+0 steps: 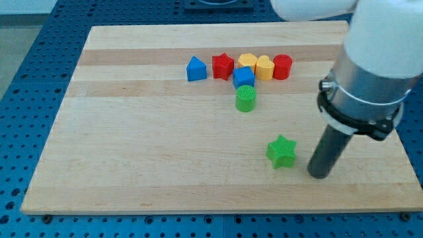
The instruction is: Place the yellow hexagon blue cube green circle green star in a vertical form
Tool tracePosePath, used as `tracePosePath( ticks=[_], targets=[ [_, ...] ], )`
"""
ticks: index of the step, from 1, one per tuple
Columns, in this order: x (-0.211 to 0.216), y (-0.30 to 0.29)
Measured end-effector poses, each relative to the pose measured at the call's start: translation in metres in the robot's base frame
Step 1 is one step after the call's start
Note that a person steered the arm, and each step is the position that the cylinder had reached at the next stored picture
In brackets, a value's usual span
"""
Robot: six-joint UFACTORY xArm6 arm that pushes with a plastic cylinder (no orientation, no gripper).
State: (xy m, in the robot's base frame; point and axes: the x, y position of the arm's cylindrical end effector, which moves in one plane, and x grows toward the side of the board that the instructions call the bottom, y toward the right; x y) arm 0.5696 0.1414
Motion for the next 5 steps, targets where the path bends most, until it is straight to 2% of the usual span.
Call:
tracePosePath(
  ticks=[1,5],
  targets=[
    [-0.003,-0.018],
    [-0.080,-0.049]
  ],
)
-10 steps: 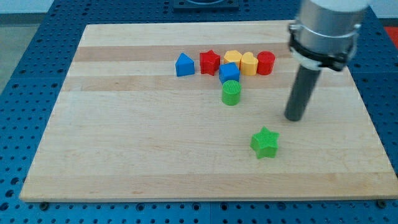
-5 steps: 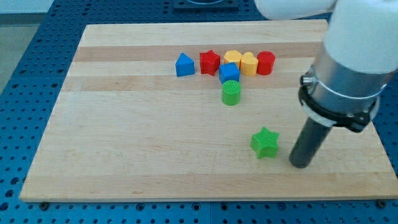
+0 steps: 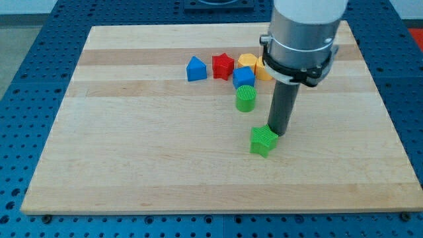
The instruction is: Place the yellow hexagon blue cube green circle green star in a vertical form
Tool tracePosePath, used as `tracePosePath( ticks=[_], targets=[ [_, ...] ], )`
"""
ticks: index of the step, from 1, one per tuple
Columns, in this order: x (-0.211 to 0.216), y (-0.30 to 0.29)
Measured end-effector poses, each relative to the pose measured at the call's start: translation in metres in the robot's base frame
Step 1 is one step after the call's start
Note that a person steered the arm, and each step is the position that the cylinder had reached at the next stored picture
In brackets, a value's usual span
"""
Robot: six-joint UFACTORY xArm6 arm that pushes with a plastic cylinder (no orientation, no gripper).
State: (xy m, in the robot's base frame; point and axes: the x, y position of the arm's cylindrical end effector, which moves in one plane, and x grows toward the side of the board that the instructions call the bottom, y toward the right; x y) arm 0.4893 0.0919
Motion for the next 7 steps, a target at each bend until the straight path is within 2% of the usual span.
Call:
tracePosePath(
  ticks=[1,2,3,6,7],
  targets=[
    [0.021,0.047],
    [0.090,0.070],
    [0.119,0.046],
    [0.034,-0.006],
    [0.026,-0.019]
  ],
)
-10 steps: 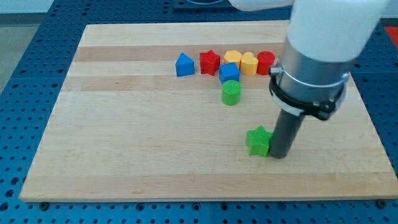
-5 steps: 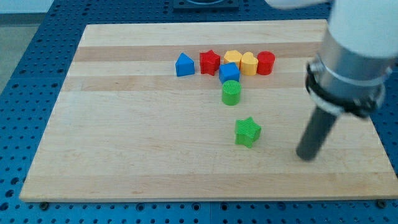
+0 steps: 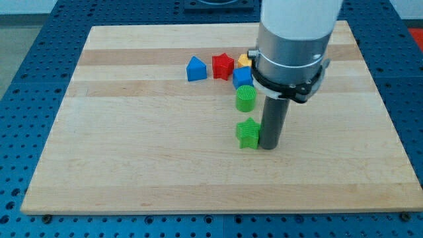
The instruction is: Place the yellow hexagon blue cube green circle green star in a vertical form
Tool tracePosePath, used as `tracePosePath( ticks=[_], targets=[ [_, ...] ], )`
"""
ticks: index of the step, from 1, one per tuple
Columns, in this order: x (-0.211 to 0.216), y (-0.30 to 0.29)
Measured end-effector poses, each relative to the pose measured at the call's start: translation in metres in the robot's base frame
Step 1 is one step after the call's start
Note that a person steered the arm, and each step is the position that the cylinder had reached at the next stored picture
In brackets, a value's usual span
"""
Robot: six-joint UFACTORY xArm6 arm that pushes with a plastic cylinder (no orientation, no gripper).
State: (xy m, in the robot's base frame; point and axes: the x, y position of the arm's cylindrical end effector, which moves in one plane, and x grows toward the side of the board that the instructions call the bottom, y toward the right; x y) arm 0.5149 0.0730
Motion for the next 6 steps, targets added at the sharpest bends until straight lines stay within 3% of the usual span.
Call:
tracePosePath(
  ticks=[3,6],
  targets=[
    [-0.003,0.032],
    [0.036,-0.070]
  ],
)
